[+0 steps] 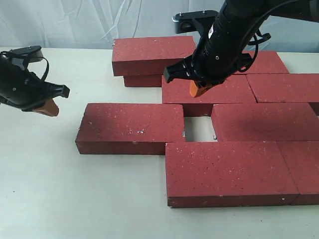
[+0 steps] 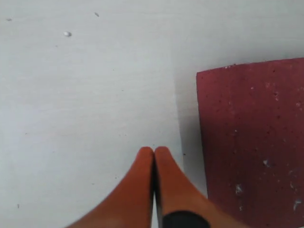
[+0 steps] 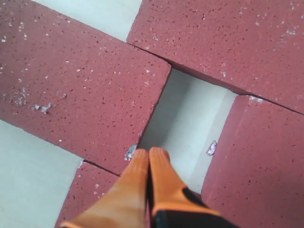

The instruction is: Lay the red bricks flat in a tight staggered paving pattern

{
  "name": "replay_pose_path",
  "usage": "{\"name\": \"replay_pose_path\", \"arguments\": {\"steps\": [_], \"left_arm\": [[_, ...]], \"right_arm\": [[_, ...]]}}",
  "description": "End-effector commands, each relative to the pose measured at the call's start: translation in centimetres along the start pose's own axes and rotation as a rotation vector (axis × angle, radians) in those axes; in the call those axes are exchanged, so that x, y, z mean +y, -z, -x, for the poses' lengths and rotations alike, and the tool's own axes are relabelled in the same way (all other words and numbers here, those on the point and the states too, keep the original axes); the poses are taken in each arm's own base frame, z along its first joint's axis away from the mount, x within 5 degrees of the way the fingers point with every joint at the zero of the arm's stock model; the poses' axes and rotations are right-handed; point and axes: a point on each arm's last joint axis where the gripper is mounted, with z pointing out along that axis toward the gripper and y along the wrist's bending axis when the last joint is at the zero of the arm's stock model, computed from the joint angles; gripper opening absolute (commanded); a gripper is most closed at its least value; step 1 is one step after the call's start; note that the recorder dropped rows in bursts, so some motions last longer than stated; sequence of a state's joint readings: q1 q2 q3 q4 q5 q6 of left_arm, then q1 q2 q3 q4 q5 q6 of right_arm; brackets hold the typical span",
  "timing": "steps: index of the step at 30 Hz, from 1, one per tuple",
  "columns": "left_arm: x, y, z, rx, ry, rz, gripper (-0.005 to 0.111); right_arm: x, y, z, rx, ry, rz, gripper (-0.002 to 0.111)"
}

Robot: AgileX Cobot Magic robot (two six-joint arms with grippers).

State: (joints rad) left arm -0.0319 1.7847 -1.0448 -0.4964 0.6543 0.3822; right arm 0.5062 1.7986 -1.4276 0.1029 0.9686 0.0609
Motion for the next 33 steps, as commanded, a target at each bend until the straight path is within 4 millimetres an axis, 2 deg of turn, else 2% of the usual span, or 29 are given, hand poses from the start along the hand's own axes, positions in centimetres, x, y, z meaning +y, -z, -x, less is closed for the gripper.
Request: {"name": "replay_pose_path", "arguments": {"steps": [1, 10, 33], "left_arm": [[-1.1, 1.6, 0.2, -0.034, -0.038, 0.039, 0.0], [-5.1, 2.5, -0.4, -0.061, -0.2, 0.125, 0.0], [-5.4, 2.5, -0.1, -0.097, -0.164, 0.095, 0.0]], "right_arm": [[-0.3, 0.5, 0.1, -0.017, 0.008, -0.009, -0.001], [-0.3, 0.5, 0.1, -0.017, 0.008, -0.009, -0.001], [-0.2, 0.5, 0.4, -0.045, -0.025, -0.006, -0.001]]}}
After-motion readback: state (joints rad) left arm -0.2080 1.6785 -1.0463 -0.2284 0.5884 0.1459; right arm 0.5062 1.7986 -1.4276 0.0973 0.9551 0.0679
